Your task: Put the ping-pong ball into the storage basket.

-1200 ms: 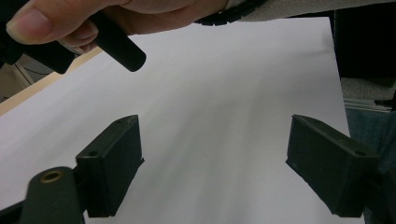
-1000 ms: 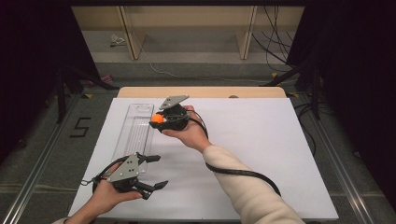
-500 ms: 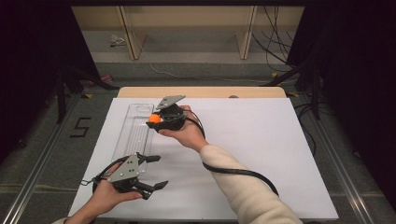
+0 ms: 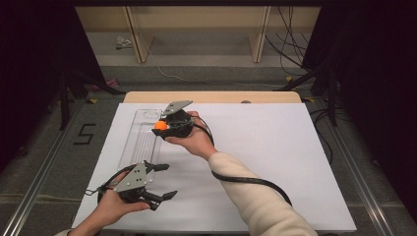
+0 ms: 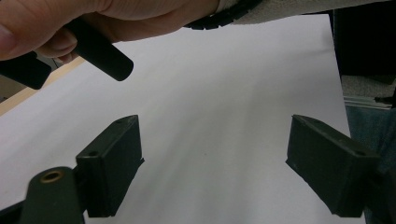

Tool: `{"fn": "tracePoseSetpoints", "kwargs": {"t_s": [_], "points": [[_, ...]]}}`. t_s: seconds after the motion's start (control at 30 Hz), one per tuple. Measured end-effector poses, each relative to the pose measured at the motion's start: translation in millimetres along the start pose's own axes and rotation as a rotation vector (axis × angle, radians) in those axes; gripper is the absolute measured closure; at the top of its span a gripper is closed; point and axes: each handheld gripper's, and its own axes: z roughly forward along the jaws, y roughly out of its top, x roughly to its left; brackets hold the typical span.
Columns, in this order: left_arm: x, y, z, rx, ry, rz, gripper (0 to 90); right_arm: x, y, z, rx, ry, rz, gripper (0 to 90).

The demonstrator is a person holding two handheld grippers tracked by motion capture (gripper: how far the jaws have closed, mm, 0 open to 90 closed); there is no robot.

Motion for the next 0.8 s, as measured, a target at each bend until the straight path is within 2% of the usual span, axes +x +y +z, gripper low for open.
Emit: {"fn": "tracePoseSetpoints", "kwargs": {"t_s": [0.8], "points": [[-0.4,-0.1,0.4,0.003,-0.003,0.007,17.6,2.7,1.9,10.1,0.01,0.012,0.002,51.4]]}}
